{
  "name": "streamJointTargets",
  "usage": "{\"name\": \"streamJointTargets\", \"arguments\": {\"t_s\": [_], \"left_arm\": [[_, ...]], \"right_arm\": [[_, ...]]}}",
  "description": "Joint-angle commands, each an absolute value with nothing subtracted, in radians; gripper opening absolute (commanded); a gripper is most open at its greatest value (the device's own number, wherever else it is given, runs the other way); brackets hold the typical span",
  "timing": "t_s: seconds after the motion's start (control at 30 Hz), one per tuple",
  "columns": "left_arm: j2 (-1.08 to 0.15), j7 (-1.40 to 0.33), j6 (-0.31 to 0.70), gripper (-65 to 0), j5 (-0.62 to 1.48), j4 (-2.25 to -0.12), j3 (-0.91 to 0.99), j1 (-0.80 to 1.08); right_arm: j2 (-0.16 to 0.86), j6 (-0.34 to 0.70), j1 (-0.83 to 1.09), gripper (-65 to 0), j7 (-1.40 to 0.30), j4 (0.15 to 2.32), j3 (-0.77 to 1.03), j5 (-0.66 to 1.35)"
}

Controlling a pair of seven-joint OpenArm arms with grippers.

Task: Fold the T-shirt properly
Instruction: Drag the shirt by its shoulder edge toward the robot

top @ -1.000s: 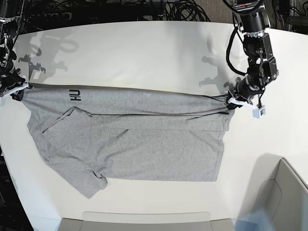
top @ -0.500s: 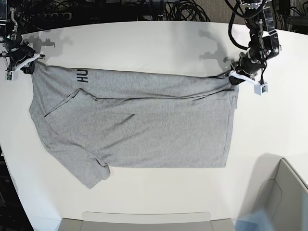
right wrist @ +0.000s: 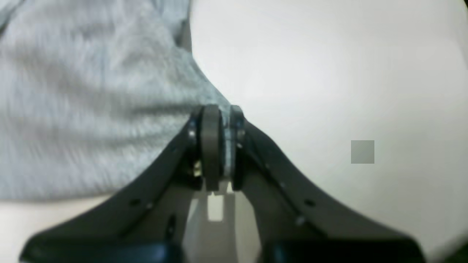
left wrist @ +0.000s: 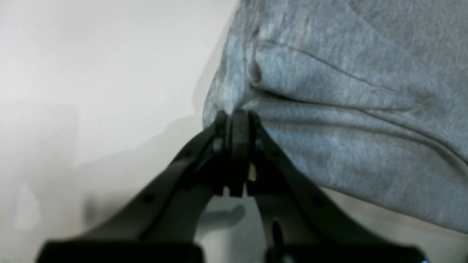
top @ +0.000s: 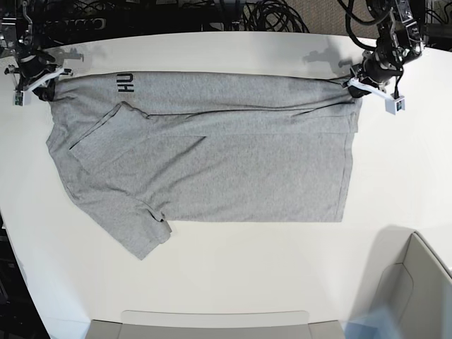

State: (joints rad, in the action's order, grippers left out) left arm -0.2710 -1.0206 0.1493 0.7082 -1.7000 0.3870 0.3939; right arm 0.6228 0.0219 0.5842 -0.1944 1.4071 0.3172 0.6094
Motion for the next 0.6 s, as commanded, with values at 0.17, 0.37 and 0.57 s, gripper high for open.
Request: {"name": "streamJointTargets", "arguments": {"t_s": [0.17,0.37,0.57], "left_arm": [[-0.282,-1.067,0.136,-61.8,0.691,-1.810,0.394,0.409],[-0.282,-1.133,0.139,-53.1,0.694,-1.903,0.395,0.414],[-0.280,-1.162,0.139,-53.1,0.694,-1.910,0.394,0.424]], "right_arm": [[0.625,0.031,0.559,-55.3,-0.255,1.455,0.286,0.553],[0.630,0.031,0.639,-41.2,-0.263,1.564,0.334,0.552],[0.625,0.031,0.782,-41.9,-0.263,1.606,0.458,0.552]]}}
